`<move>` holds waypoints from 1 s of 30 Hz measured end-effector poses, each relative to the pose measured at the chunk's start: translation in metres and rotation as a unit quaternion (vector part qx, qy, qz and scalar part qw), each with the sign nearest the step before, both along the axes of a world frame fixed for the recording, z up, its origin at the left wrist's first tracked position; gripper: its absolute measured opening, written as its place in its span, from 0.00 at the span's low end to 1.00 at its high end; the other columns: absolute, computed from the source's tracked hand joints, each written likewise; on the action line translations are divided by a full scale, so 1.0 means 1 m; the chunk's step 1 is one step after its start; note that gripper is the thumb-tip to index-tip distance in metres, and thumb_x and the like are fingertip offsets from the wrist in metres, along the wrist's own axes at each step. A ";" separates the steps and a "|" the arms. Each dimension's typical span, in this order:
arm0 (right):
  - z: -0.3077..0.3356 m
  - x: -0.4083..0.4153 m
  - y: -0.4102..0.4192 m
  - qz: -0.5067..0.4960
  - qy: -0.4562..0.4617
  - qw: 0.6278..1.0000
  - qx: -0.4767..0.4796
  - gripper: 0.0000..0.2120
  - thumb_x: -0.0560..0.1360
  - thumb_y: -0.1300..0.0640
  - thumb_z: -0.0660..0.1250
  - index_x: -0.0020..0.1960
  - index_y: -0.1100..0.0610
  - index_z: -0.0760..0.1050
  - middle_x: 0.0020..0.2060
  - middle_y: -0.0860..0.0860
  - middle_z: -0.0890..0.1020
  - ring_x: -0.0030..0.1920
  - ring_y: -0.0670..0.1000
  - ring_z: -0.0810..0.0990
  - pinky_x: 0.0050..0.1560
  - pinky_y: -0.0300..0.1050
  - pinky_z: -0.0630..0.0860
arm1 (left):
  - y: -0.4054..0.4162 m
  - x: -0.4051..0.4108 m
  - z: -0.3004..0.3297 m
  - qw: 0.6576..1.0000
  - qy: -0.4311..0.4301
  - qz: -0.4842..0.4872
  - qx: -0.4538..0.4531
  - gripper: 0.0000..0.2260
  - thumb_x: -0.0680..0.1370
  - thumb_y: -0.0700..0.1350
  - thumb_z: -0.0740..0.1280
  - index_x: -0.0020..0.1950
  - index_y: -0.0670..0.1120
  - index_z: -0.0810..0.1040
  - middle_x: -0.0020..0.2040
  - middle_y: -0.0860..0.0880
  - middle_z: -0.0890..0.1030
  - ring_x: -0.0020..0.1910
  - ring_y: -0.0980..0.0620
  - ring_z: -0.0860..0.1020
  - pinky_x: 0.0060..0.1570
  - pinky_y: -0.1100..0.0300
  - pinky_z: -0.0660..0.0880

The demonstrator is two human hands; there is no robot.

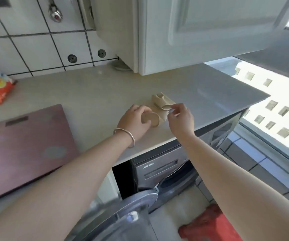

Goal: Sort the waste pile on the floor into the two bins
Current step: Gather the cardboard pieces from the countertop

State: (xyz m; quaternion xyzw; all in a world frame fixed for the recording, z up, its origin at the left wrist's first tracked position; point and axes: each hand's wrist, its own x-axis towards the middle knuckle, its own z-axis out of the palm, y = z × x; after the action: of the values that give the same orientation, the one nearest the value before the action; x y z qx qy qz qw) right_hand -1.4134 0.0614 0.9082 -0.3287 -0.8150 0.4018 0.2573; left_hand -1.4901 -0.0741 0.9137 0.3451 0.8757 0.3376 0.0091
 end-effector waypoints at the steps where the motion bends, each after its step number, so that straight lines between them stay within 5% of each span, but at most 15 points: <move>1: 0.002 -0.006 0.006 -0.015 0.000 1.000 0.005 0.09 0.74 0.61 0.60 0.51 0.50 0.73 0.52 0.51 0.77 0.50 0.52 0.75 0.46 0.42 0.68 | 0.007 -0.006 0.003 1.000 -0.002 -0.008 0.001 0.16 0.72 0.45 0.69 0.60 0.50 0.76 0.59 0.48 0.75 0.59 0.48 0.75 0.61 0.59 0.70; 6: 0.005 -0.032 0.032 -0.038 -0.054 0.997 0.046 0.18 0.73 0.56 0.63 0.62 0.53 0.71 0.61 0.52 0.72 0.63 0.54 0.69 0.60 0.47 0.69 | 0.035 -0.013 0.000 0.998 -0.006 -0.045 -0.049 0.20 0.70 0.54 0.70 0.62 0.54 0.75 0.60 0.50 0.72 0.63 0.48 0.67 0.62 0.58 0.68; 11: 0.010 -0.059 0.048 0.011 -0.117 0.988 0.104 0.24 0.72 0.47 0.65 0.66 0.51 0.67 0.64 0.53 0.70 0.66 0.55 0.66 0.62 0.48 0.68 | 0.043 -0.018 -0.009 0.994 0.001 -0.040 -0.099 0.23 0.68 0.58 0.71 0.62 0.55 0.74 0.61 0.52 0.70 0.65 0.50 0.64 0.63 0.58 0.68; 16: 0.015 -0.081 0.054 0.068 -0.211 0.970 0.104 0.36 0.69 0.41 0.66 0.74 0.47 0.57 0.68 0.53 0.66 0.69 0.58 0.64 0.65 0.52 0.67 | 0.045 -0.025 -0.007 0.991 -0.003 -0.038 -0.129 0.25 0.68 0.55 0.72 0.63 0.52 0.74 0.63 0.49 0.70 0.66 0.46 0.64 0.67 0.58 0.64; 24: 0.018 -0.085 0.059 0.065 -0.328 0.939 0.076 0.44 0.66 0.39 0.65 0.76 0.50 0.50 0.68 0.56 0.71 0.70 0.61 0.64 0.66 0.51 0.63 | 0.049 -0.032 -0.004 0.994 -0.033 -0.031 -0.096 0.19 0.66 0.49 0.75 0.55 0.50 0.78 0.57 0.48 0.73 0.62 0.48 0.71 0.56 0.65 0.64; 30: 0.019 -0.045 0.073 -0.018 -0.201 0.979 0.010 0.36 0.69 0.43 0.67 0.73 0.50 0.58 0.66 0.57 0.68 0.67 0.61 0.66 0.66 0.51 0.66 | 0.059 -0.031 -0.004 0.998 -0.041 -0.021 -0.047 0.18 0.66 0.50 0.75 0.54 0.49 0.79 0.58 0.48 0.74 0.60 0.49 0.72 0.52 0.67 0.63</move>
State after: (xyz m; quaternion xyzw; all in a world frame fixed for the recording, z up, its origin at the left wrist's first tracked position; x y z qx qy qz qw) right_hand -1.4581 0.1340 0.9269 -0.4149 -0.8479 0.3147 0.0990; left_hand -1.5207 -0.0153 0.9099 0.3489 0.8820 0.3093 0.0686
